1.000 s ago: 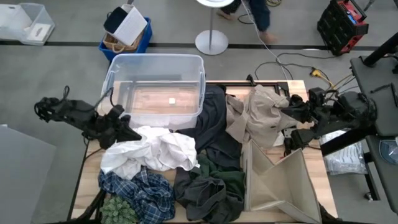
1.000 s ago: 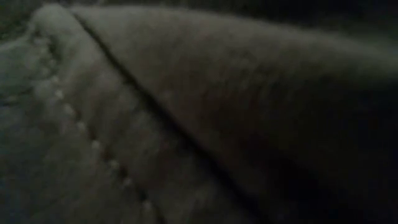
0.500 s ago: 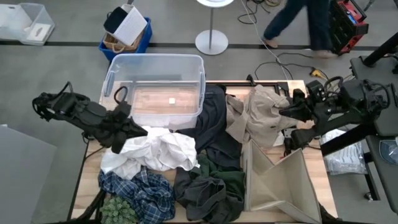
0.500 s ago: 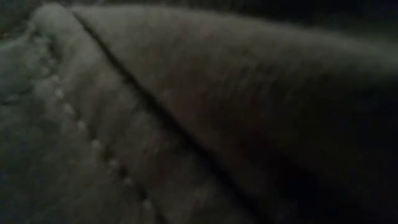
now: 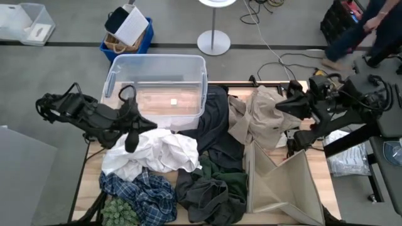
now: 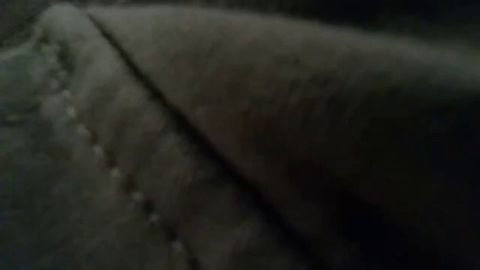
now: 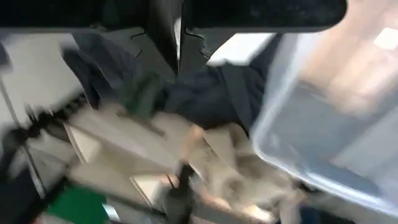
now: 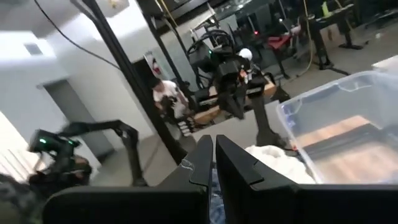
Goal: Sort clothes
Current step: Put the white shirt into the transparent bin
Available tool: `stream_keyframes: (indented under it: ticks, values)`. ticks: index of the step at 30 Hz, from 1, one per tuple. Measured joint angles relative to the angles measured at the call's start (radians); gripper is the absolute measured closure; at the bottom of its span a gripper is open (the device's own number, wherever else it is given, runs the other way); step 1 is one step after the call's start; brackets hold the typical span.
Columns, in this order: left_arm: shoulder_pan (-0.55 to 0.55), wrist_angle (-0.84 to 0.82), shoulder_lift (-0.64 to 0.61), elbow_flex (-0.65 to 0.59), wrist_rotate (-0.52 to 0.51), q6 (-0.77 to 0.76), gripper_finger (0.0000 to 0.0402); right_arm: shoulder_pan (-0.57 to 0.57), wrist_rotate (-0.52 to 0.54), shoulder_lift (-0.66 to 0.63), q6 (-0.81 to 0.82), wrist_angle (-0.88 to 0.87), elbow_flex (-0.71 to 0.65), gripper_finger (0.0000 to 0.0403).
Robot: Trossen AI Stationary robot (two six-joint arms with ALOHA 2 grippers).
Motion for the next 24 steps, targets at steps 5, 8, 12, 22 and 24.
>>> stream_keyframes:
  ticks: [5,8,12,22,24]
  values:
    - [-0.009,-0.264,0.070,0.085,0.235,-0.077,0.0401,0.000,0.051,0.101,-0.067,-0.142,0.153,0.0390]
    - [-0.013,-0.350,0.102,0.099,0.241,-0.087,0.0401,-0.002,0.098,0.169,-0.093,-0.302,0.275,0.0390]
    - [-0.014,-0.426,0.142,0.096,0.241,-0.089,0.0389,-0.010,0.206,0.270,-0.111,-0.540,0.446,0.0390]
    - [-0.021,-0.476,0.195,0.091,0.221,-0.112,0.0290,-0.038,0.242,0.430,-0.119,-0.865,0.684,0.0390]
    - [-0.021,-0.476,0.203,0.088,0.192,-0.111,0.0263,-0.040,0.241,0.433,-0.119,-0.884,0.687,0.0390]
